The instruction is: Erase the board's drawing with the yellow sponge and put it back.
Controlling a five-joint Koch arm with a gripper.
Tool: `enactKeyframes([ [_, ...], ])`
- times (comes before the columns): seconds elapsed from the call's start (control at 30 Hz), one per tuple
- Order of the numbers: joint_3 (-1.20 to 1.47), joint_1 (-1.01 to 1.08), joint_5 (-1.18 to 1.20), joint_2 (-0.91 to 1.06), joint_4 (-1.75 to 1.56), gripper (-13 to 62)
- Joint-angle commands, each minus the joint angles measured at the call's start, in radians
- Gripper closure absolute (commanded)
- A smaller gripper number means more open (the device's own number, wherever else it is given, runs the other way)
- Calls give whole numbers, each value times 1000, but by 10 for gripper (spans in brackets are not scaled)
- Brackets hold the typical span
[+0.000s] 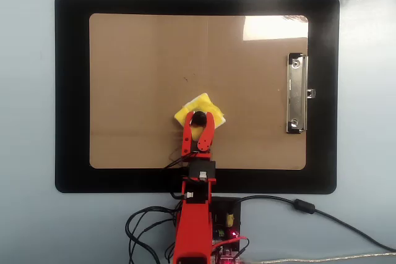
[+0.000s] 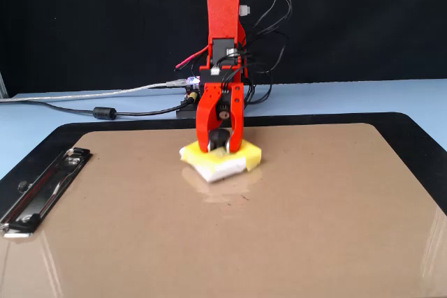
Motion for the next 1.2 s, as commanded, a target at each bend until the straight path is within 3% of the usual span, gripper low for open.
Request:
enactKeyframes([
  [0.0,-21,-9,-21,6,-17,577],
  [0.23,-463,34,-20,-448,-21,577],
  [0.3,-492,49,-20,-468,-20,577],
  [0.37,-411,55,-18,-397,-23,577],
  [0.6,107,34,-15,164,-21,577],
  [0.7,175,-17,-9,268,-9,577],
  [0.8,38,-54,-12,123,-3,577],
  [1.03,-506,-57,-15,-503,-118,577],
  [1.17,-468,-54,-14,-517,-179,577],
])
